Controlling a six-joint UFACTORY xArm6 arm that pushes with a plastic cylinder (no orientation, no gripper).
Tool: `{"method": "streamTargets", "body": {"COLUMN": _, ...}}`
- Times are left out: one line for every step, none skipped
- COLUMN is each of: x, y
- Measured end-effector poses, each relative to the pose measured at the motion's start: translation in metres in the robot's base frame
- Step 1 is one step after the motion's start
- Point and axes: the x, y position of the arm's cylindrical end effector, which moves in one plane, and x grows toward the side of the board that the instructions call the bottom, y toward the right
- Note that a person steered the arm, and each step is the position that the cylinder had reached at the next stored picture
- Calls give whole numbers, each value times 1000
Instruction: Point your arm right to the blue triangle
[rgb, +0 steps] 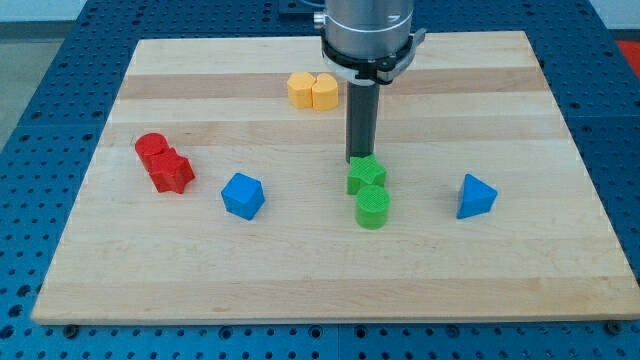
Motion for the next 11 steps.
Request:
{"method": "streamTargets", "body": {"x": -31, "y": -1}}
{"method": "streamTargets", "body": {"x": -77, "y": 28}}
{"method": "streamTargets", "body": {"x": -81, "y": 95}}
{"method": "streamTargets", "body": {"x": -71, "y": 159}}
{"method": "streamTargets", "body": {"x": -47, "y": 195}}
{"method": "streamTargets", "body": {"x": -16, "y": 197}}
{"method": "streamTargets", "body": {"x": 4, "y": 197}}
{"method": "streamTargets", "body": {"x": 21, "y": 181}}
{"method": "streamTargets", "body": {"x": 41, "y": 175}}
{"method": "streamTargets", "body": {"x": 65, "y": 175}}
{"method": "streamTargets", "body": {"x": 66, "y": 174}}
